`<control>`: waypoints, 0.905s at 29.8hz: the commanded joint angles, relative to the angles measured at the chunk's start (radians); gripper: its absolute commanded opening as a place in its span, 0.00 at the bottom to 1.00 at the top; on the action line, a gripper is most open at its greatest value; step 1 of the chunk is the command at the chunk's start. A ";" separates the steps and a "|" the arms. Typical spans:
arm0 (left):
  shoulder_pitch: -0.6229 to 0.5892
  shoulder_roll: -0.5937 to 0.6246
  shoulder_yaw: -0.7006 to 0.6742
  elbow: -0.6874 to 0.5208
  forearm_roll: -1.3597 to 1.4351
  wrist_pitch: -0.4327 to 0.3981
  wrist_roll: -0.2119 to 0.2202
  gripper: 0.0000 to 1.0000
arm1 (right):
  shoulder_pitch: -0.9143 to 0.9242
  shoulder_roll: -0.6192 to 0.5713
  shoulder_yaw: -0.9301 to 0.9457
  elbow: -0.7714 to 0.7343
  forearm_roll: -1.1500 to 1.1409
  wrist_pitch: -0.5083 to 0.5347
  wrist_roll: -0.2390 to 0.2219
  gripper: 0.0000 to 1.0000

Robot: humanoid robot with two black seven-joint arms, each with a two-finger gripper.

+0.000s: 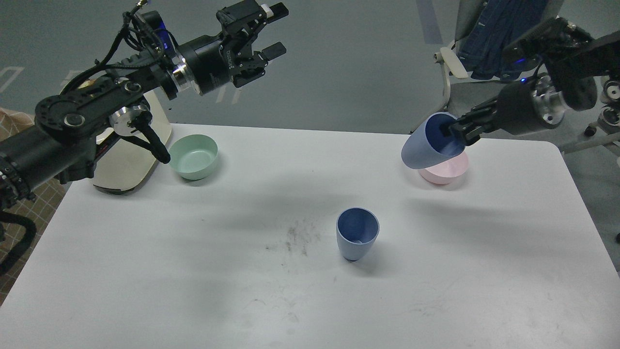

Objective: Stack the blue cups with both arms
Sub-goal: 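Carry the blue cup over the centered cup with the right hand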

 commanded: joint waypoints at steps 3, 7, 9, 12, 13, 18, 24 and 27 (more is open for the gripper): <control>-0.001 0.000 0.000 0.000 0.000 0.000 0.000 0.87 | 0.102 0.105 -0.046 0.125 0.034 0.007 0.000 0.00; -0.001 -0.002 0.000 0.000 0.000 0.000 0.000 0.87 | 0.185 0.124 -0.087 0.235 0.049 0.024 0.000 0.00; -0.001 -0.002 -0.001 0.000 0.000 0.000 0.000 0.87 | 0.191 0.137 -0.100 0.241 0.049 0.024 0.000 0.00; -0.003 -0.002 -0.001 0.000 0.000 0.000 0.000 0.87 | 0.191 0.157 -0.104 0.240 0.051 0.022 0.000 0.00; -0.003 -0.002 -0.001 0.000 -0.002 0.000 0.000 0.87 | 0.189 0.167 -0.106 0.238 0.053 0.021 0.000 0.00; -0.003 0.001 -0.001 0.000 -0.002 0.000 0.000 0.87 | 0.163 0.206 -0.106 0.231 0.054 0.013 0.000 0.00; -0.003 0.011 -0.007 -0.002 -0.002 0.000 0.000 0.87 | 0.140 0.265 -0.106 0.197 0.077 0.009 0.000 0.00; -0.003 0.012 -0.017 -0.002 0.000 0.000 0.000 0.87 | 0.134 0.283 -0.106 0.188 0.080 0.009 0.000 0.00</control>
